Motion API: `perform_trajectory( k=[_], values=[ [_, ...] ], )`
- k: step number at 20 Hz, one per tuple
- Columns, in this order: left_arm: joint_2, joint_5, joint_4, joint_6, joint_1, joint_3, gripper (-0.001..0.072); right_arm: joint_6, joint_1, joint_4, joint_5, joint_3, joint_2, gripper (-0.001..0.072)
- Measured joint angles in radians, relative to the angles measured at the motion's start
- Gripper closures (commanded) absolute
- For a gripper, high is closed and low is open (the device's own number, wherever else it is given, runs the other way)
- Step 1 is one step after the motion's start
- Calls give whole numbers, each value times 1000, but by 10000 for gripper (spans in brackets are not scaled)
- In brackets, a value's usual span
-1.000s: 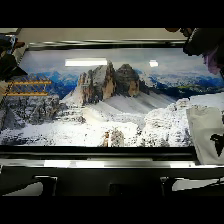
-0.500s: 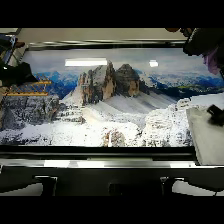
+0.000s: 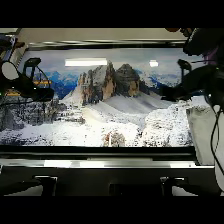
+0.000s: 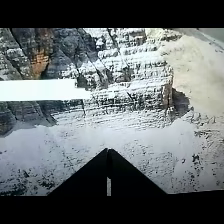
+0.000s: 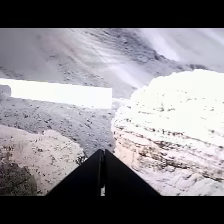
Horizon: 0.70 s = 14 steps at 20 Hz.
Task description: Fold the clothes and pants, and hang the long-sleeved shirts on hangers.
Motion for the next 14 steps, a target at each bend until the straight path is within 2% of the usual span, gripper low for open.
perform_trajectory(
  k=[5,14],
  values=[
    [1,-2,26,3,-14,-19,689,5,78,-37,-4,2,1,674],
    [1,-4,34,3,-16,-24,689,16,95,-47,-7,2,1,674]
  ],
)
